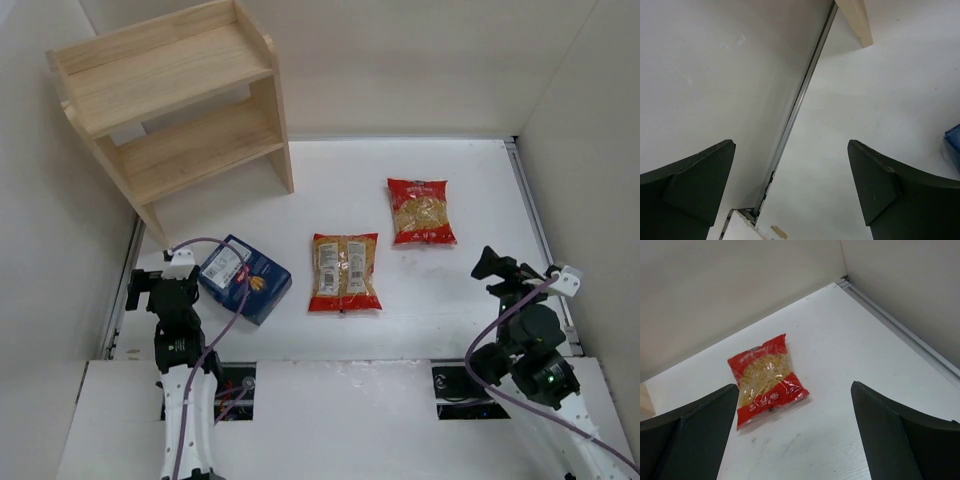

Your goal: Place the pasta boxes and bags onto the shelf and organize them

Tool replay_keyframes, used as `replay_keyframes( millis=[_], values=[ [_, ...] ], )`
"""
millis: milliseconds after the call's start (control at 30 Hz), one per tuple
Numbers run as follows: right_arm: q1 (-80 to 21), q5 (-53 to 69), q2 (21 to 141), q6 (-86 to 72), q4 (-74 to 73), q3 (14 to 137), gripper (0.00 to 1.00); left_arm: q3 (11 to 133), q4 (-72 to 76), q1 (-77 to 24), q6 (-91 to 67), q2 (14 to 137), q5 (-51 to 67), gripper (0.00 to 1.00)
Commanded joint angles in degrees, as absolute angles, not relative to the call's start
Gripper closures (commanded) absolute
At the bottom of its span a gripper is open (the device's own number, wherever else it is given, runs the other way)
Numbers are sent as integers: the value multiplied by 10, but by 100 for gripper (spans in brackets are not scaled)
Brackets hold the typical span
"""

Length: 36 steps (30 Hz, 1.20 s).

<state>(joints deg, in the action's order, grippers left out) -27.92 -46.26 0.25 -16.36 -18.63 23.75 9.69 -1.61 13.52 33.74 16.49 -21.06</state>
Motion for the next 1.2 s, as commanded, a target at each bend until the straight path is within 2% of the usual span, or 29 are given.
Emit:
replay_keyframes(
  millis=[0, 100, 267, 367, 467, 567, 733, 833, 900, 1000, 1067, 1167],
  values=[
    [-316, -505, -160, -156, -156, 230, 0, 117, -26, 117, 368, 165, -206, 1],
    [-348, -503, -160, -156, -148, 221, 0, 160, -103, 74, 456, 189, -173, 0],
    [-442, -499, -115, -149, -139, 207, 0, 356, -259, -22, 392, 287, -85, 0],
    [-504, -508, 34, -151, -140, 226, 0, 459, -376, -106, 346, 390, -39, 0],
    [-523, -483, 213, -164, -162, 277, 0, 489, -445, -179, 352, 463, -18, 0],
    [-439, -362, 290, -199, -179, 323, 0, 479, -438, -223, 348, 491, -12, 0],
    [-221, -118, 282, -217, -179, 321, 0, 450, -397, -267, 346, 526, 3, 0],
    [-147, -37, 275, -200, -197, 323, 0, 444, -370, -277, 363, 533, -22, 0],
    [-153, -24, 307, -184, -220, 343, 0, 453, -367, -273, 358, 532, -25, 0],
    [-224, -59, 386, -162, -239, 373, 0, 452, -346, -248, 344, 513, -23, 0],
    [-273, -101, 430, -163, -223, 383, 0, 434, -324, -236, 347, 493, -21, 0],
    [-290, -114, 471, -185, -174, 397, 0, 412, -311, -267, 367, 445, -45, 0]
  ],
)
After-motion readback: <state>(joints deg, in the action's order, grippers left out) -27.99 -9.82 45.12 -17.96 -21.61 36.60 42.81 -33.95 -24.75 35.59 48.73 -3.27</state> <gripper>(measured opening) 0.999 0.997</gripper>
